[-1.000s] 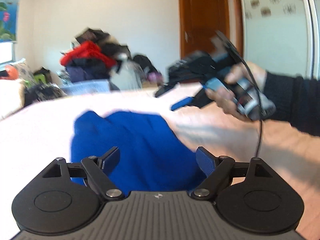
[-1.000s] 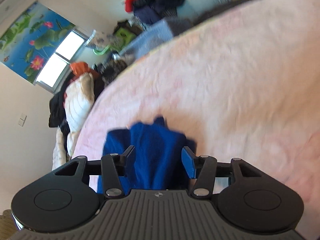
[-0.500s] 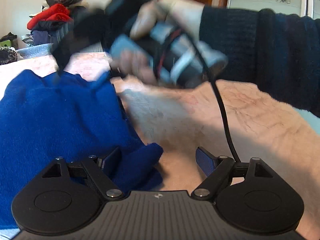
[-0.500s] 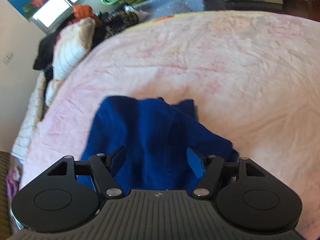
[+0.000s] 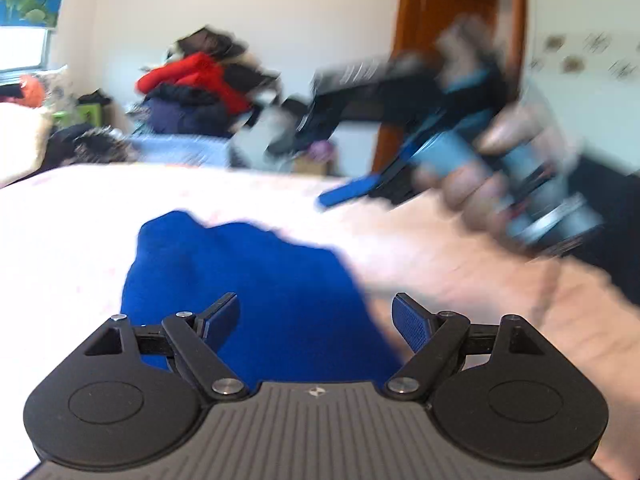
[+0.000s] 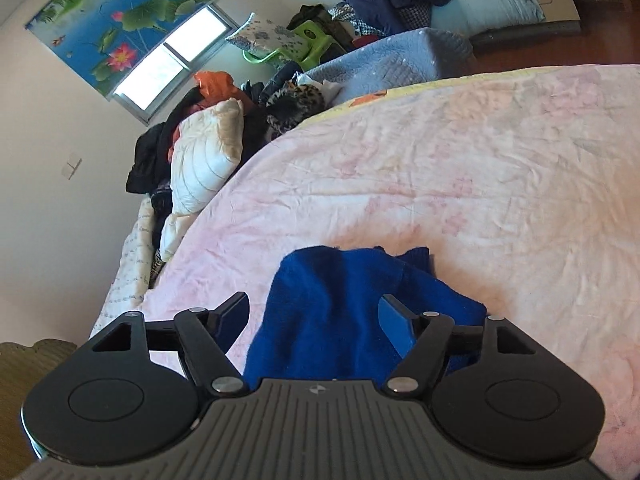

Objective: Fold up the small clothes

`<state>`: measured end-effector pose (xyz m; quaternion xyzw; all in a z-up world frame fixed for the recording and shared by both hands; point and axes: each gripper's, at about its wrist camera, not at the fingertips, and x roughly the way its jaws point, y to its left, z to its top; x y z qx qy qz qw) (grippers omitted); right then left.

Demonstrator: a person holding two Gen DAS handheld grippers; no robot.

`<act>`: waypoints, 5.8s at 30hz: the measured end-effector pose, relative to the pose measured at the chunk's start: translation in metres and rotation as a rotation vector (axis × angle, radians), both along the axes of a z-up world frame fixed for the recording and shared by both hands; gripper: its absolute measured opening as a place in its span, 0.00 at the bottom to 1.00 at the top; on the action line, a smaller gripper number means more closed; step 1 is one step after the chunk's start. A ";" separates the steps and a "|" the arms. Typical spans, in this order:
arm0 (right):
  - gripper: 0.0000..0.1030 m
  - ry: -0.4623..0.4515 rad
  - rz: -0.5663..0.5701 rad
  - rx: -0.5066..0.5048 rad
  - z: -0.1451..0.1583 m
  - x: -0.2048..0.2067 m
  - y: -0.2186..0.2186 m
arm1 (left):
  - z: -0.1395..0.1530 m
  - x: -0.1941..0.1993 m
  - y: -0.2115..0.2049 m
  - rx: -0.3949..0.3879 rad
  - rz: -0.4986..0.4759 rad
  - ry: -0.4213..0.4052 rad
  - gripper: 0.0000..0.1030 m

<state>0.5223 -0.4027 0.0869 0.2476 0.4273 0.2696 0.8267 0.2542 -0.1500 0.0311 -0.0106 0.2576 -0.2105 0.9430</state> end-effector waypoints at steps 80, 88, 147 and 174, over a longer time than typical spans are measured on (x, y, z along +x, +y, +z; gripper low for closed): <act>0.69 0.139 -0.219 0.063 -0.079 0.015 -0.067 | -0.032 -0.005 0.175 -0.560 0.157 0.488 0.98; 0.76 0.154 -0.108 0.177 -0.105 0.029 -0.048 | -0.060 0.010 0.159 -0.765 0.081 0.649 0.98; 0.20 0.191 0.062 0.153 -0.107 -0.094 -0.001 | -0.045 0.003 0.174 -0.610 0.073 0.793 0.16; 0.35 0.212 -0.061 0.210 -0.103 -0.135 -0.002 | -0.026 0.012 0.163 -0.426 0.048 0.639 0.30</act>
